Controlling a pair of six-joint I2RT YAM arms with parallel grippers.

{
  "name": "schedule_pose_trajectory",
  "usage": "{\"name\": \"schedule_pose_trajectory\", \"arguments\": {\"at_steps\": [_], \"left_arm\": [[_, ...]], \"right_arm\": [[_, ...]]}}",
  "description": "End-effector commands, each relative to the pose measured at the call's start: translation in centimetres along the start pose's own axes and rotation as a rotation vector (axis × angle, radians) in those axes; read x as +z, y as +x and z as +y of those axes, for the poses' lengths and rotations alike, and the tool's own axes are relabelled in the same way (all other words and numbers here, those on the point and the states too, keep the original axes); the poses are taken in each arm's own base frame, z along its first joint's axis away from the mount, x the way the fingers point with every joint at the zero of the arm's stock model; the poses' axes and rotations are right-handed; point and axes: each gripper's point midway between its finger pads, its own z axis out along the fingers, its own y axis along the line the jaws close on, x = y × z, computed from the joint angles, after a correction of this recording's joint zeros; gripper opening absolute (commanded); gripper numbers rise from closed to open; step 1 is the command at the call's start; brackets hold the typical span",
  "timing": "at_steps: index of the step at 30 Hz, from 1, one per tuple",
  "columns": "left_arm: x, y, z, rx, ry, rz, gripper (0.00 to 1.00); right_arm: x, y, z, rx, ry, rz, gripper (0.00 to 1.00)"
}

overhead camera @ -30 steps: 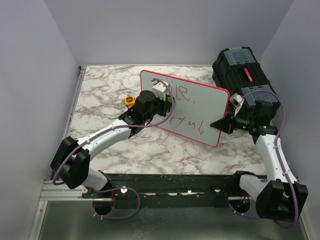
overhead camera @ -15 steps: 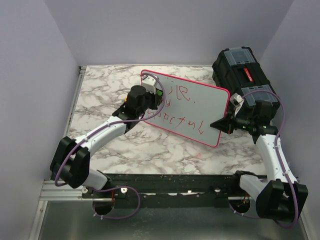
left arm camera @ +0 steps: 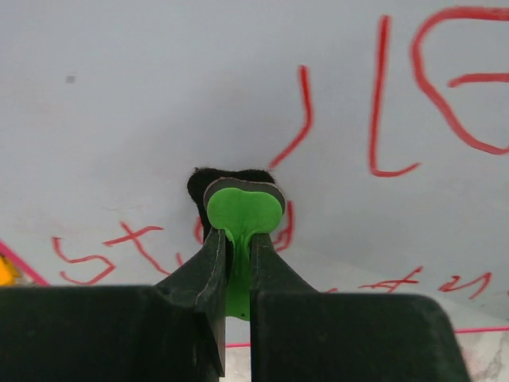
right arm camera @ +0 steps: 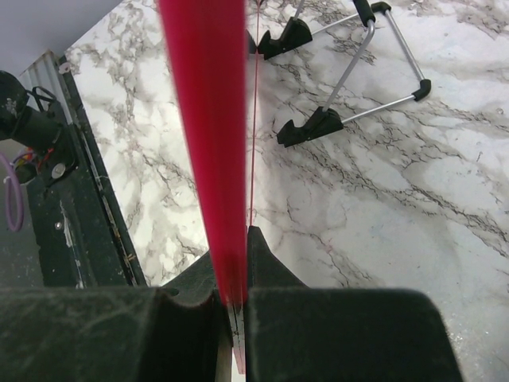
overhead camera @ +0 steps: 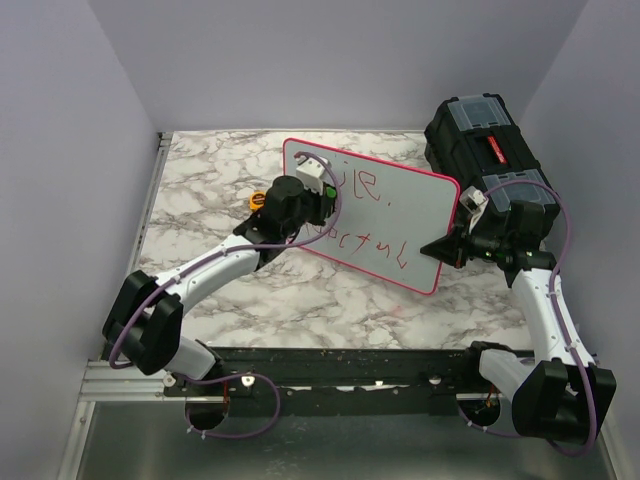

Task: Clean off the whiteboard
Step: Erase the whiteboard using the whiteboard eraser.

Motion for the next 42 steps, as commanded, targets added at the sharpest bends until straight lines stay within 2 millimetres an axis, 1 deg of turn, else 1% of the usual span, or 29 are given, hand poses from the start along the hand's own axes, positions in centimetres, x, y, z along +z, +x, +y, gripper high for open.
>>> {"name": "schedule_pose_trajectory", "arguments": {"at_steps": [1,3,6,8,10,13,16,22,24,26,27,32,34,36,38,42], "left_arm": [[0.1,-1.4,3.3,-0.022,-0.072,-0.029,0.0],[0.1,-1.6,3.2,-0.024,-0.068,-0.032,0.0],[0.1,-1.6,1.4,-0.035,-0.027,-0.032,0.0],[0.2,-1.5,-0.3,-0.023,0.002,-0.03,0.0],[0.3,-1.5,-1.5,-0.026,0.021,-0.032,0.0],[0.4,-1.5,-2.1,-0.032,0.027,-0.036,0.0],[0.4,-1.6,-1.3,-0.005,-0.002,-0.032,0.0],[0.0,-1.9,2.7,-0.022,-0.072,-0.034,0.0],[-0.1,-1.9,3.4,-0.032,-0.08,-0.034,0.0],[-0.3,-2.0,3.2,-0.035,-0.072,-0.035,0.0],[-0.3,-2.0,2.8,-0.044,-0.06,-0.035,0.0],[0.2,-1.6,-0.7,-0.034,0.003,-0.027,0.0],[0.4,-1.4,-1.3,-0.032,0.011,-0.025,0.0],[0.6,-1.3,-1.2,-0.027,0.006,-0.021,0.0],[0.6,-1.6,-0.6,-0.007,-0.015,-0.023,0.0],[0.1,-2.4,2.2,-0.015,-0.062,-0.035,0.0]], "right_arm": [[-0.1,-1.5,0.5,-0.127,-0.025,-0.034,0.01],[-0.1,-1.5,0.5,-0.128,-0.025,-0.035,0.01],[-0.1,-1.5,0.5,-0.126,-0.025,-0.034,0.01],[-0.1,-1.5,0.5,-0.125,-0.025,-0.034,0.01],[-0.1,-1.5,0.5,-0.125,-0.024,-0.033,0.0],[-0.1,-1.5,0.5,-0.127,-0.023,-0.034,0.01],[-0.1,-1.5,0.5,-0.128,-0.023,-0.034,0.01],[-0.2,-1.6,0.6,-0.133,-0.024,-0.036,0.01],[-0.2,-1.6,0.7,-0.136,-0.024,-0.037,0.0],[-0.2,-1.6,0.7,-0.135,-0.025,-0.037,0.01],[-0.2,-1.7,0.7,-0.134,-0.028,-0.038,0.0],[-0.2,-1.6,0.6,-0.132,-0.026,-0.036,0.0],[-0.2,-1.6,0.6,-0.134,-0.023,-0.036,0.0],[-0.2,-1.6,0.6,-0.132,-0.023,-0.035,0.01],[-0.2,-1.6,0.6,-0.133,-0.023,-0.035,0.01],[-0.2,-1.6,0.6,-0.133,-0.025,-0.036,0.01]]}}
